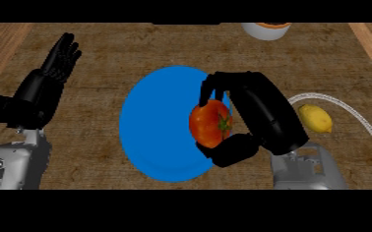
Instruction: Pick the tomato from the placemat and place it in the plate
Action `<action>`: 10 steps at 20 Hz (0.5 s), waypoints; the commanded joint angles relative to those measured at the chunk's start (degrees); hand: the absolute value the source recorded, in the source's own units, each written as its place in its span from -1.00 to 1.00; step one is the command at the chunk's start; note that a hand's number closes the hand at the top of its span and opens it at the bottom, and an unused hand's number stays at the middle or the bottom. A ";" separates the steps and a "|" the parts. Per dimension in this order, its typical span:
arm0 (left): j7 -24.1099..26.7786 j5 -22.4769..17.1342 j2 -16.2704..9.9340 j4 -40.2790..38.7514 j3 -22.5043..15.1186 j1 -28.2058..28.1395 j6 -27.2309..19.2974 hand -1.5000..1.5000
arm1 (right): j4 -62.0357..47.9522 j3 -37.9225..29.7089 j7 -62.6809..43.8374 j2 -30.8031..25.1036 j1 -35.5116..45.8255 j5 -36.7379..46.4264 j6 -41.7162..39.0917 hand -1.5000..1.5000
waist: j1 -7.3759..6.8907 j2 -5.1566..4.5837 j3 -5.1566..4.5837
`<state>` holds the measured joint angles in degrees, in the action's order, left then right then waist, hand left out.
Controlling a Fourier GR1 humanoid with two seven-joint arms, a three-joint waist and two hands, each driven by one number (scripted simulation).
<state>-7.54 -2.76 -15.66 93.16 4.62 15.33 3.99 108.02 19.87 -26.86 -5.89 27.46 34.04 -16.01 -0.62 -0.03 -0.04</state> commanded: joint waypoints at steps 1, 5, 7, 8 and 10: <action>-3.06 0.00 0.38 2.11 0.07 0.54 -0.15 0.00 | -8.61 1.81 -1.89 5.59 5.59 3.20 2.47 1.00 | 0.13 0.02 0.03; -0.26 2.05 1.37 -4.52 -0.23 5.02 -1.21 0.00 | -19.80 8.60 -3.12 5.77 10.91 4.15 11.21 1.00 | 0.13 -0.14 0.01; -0.68 -0.85 0.03 -0.66 0.83 1.01 1.73 0.00 | -27.81 11.74 -1.19 5.82 11.69 6.89 17.73 1.00 | -0.77 -0.18 0.01; 2.75 0.95 0.26 -3.38 1.18 0.98 1.08 0.00 | -30.10 9.10 1.10 5.83 13.46 4.82 16.42 1.00 | -0.21 -0.16 0.02; 1.57 -1.59 -2.12 -5.00 3.71 3.83 3.33 0.00 | -36.32 9.05 4.44 5.85 15.48 3.73 17.56 1.00 | -0.31 -0.23 0.02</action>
<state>-7.02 -2.98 -16.27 90.41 6.28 17.75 5.44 81.80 28.53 -26.18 -0.53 38.92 38.41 -1.56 -0.94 -0.20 -0.03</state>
